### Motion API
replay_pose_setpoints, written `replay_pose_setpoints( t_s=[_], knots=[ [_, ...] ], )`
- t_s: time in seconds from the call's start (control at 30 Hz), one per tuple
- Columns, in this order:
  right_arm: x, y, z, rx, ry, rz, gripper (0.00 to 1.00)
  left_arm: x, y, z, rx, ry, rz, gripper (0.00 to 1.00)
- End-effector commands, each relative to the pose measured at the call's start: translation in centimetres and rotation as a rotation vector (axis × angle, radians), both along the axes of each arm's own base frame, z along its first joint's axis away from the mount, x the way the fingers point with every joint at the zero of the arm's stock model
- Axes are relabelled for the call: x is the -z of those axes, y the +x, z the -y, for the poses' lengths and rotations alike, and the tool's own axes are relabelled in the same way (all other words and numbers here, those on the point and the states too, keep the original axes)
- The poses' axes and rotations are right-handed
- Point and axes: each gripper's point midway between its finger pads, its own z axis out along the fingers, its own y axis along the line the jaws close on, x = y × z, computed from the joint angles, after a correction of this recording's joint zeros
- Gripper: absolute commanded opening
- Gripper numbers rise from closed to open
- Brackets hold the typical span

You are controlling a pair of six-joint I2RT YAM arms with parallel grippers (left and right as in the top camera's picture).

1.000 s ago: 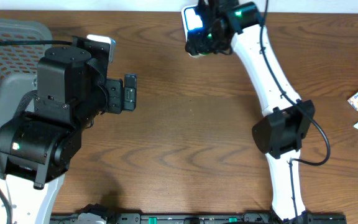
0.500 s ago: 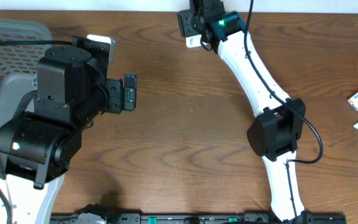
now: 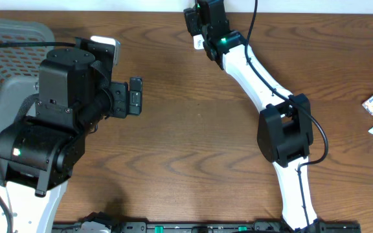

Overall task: Scan the item barcode
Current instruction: 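Carry the jar up and hold its label against the white scanner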

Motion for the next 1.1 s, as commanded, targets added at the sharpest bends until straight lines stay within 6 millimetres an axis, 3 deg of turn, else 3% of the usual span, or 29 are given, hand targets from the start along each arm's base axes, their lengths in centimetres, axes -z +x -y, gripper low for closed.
replay_pose_setpoints(
  t_s=[0.0, 0.17, 0.43, 0.77, 1.07],
  knots=[
    [0.6, 1.2, 1.5, 0.031, -0.026, 0.032, 0.64, 0.1, 0.1, -0.3, -0.017, 0.005, -0.001, 0.98],
    [1.4, 2.3, 1.3, 0.02, -0.048, 0.081, 0.64, 0.1, 0.1, -0.3, -0.017, 0.005, -0.001, 0.98],
    [1.0, 3.1, 1.2, 0.027, -0.044, 0.141, 0.63, 0.1, 0.1, -0.3, -0.017, 0.004, -0.001, 0.98],
    [3.6, 3.0, 1.2, 0.032, -0.044, 0.087, 0.64, 0.1, 0.1, -0.3, -0.017, 0.005, -0.001, 0.98],
    [3.8, 1.8, 1.6, 0.035, -0.061, 0.005, 0.65, 0.1, 0.1, -0.3, -0.018, 0.004, -0.001, 0.98]
  ],
)
